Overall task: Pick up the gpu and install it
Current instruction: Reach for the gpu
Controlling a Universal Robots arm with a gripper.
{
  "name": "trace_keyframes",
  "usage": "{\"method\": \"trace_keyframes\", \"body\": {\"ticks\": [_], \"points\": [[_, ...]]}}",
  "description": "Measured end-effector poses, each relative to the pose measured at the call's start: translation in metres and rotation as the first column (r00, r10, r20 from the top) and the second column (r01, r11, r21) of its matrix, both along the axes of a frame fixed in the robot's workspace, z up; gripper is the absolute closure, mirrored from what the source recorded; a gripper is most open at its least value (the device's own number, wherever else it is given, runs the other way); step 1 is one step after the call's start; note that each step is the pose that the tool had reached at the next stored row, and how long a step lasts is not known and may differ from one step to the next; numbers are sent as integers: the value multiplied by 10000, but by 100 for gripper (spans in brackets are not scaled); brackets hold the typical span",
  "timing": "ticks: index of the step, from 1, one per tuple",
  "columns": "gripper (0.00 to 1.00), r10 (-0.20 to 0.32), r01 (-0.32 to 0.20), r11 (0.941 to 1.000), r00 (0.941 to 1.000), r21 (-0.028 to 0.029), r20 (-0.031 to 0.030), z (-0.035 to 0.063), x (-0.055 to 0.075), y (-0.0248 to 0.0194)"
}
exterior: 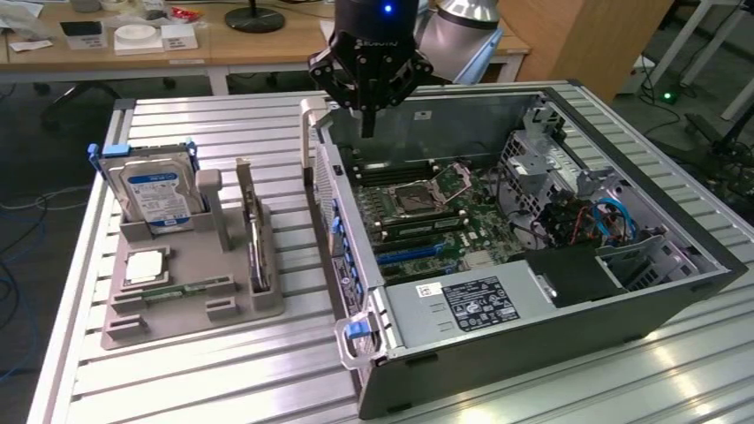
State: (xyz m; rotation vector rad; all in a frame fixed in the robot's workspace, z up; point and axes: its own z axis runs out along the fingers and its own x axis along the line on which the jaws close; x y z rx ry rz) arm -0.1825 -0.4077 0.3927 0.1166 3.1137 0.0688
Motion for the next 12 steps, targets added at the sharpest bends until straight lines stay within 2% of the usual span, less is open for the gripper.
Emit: {"method": "trace_keyframes", "body": {"ticks": [12], "points": [[90, 0, 0, 10000, 10000, 0, 0, 0, -45, -12]]}}
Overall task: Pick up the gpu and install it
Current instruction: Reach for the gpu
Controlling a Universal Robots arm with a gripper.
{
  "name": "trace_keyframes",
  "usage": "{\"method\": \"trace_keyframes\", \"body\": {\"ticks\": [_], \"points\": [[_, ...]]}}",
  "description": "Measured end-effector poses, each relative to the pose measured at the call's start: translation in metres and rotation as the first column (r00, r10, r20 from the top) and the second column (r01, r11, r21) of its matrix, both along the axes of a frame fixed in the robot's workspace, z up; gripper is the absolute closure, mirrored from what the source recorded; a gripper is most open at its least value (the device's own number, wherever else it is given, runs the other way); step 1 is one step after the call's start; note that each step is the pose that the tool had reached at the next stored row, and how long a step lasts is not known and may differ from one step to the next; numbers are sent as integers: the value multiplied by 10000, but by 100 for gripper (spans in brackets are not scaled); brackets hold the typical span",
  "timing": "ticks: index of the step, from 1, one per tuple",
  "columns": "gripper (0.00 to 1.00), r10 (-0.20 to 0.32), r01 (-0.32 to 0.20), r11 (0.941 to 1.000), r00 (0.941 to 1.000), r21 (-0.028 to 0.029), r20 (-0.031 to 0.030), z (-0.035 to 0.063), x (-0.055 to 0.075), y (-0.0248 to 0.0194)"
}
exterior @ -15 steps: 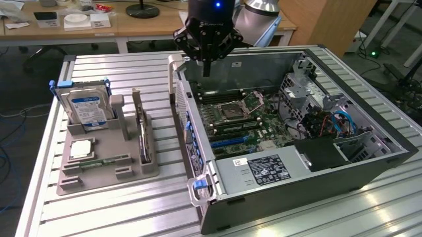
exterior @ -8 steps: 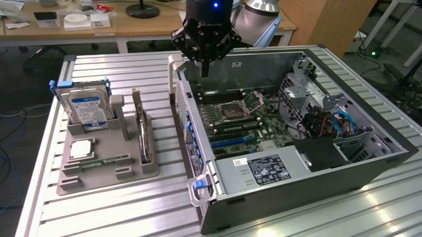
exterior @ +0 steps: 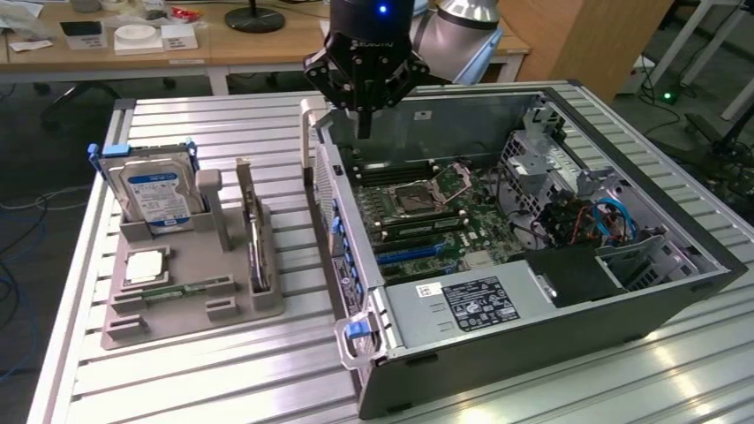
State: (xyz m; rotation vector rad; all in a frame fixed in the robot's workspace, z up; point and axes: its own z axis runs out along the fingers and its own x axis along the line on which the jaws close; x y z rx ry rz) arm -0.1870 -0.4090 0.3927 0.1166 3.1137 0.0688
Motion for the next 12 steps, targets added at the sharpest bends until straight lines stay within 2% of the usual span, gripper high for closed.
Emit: {"method": "trace_keyframes", "body": {"ticks": [12], "points": [[90, -1, 1, 10000, 10000, 0, 1, -1, -26, -7]]}}
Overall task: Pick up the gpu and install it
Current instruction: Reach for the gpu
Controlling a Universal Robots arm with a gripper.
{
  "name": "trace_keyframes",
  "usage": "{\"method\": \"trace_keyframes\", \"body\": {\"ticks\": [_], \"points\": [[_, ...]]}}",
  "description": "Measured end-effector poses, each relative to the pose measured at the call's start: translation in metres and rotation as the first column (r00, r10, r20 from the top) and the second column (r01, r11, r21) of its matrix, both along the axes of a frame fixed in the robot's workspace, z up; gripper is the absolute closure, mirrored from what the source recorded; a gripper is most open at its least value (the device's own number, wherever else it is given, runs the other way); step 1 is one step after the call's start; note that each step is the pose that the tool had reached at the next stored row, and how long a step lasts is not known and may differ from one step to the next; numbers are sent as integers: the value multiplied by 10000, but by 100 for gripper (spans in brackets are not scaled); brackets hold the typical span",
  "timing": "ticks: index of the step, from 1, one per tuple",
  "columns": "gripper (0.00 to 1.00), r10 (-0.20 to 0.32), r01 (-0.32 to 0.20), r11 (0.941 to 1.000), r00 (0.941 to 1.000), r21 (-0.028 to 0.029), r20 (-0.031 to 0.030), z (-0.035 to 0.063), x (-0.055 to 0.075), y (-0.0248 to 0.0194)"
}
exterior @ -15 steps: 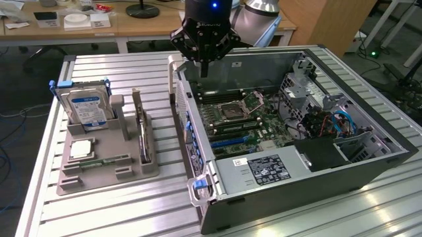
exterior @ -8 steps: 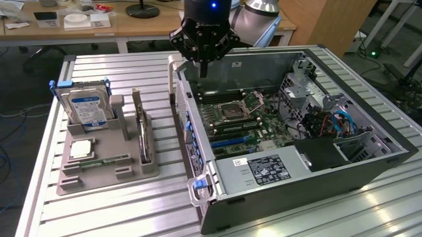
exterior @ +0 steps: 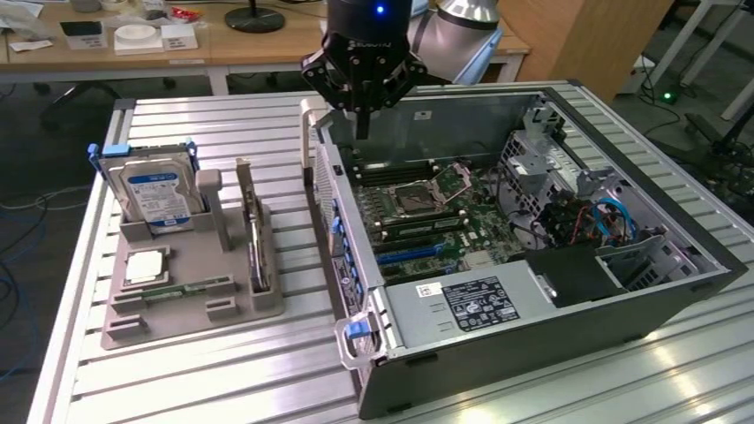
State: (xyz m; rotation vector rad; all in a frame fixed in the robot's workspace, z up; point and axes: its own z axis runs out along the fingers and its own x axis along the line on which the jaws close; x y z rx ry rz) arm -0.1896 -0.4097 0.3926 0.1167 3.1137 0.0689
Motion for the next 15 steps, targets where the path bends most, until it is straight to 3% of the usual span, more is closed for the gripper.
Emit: {"method": "trace_keyframes", "body": {"ticks": [15], "points": [[90, 1, -1, 10000, 10000, 0, 0, 0, -126, -21]]}}
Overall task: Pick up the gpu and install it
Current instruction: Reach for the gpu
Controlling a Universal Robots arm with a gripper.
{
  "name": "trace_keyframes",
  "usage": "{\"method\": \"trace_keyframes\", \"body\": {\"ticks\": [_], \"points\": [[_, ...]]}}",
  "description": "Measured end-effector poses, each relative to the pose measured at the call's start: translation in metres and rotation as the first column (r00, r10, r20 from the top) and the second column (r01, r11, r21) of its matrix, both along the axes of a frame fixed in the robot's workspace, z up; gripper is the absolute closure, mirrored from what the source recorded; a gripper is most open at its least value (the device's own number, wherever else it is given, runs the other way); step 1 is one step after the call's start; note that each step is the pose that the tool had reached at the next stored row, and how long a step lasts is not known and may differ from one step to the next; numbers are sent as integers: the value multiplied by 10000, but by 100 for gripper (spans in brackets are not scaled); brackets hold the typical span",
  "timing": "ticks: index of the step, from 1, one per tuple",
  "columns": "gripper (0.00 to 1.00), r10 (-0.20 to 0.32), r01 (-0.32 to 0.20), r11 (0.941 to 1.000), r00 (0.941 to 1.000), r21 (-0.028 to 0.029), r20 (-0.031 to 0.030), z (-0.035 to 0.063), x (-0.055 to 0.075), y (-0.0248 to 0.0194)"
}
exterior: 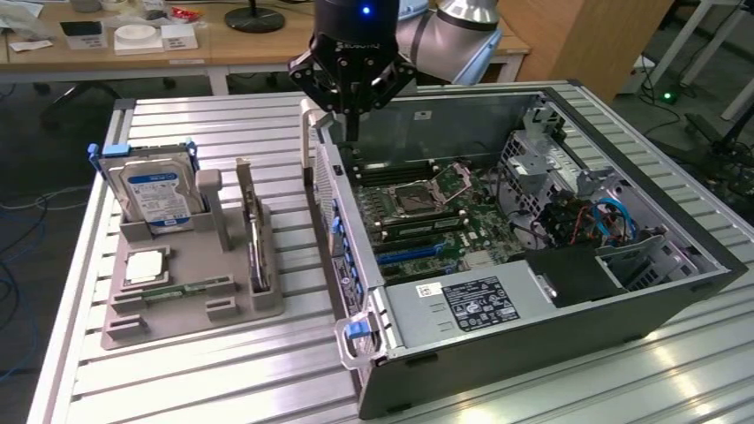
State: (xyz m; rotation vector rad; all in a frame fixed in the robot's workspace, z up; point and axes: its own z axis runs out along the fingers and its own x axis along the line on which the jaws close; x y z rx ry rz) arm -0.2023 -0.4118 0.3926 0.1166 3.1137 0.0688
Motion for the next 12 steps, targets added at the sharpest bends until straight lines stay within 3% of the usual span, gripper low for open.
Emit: {"method": "trace_keyframes", "body": {"ticks": [12], "points": [[90, 0, 0, 10000, 10000, 0, 1, -1, -115, -14]]}}
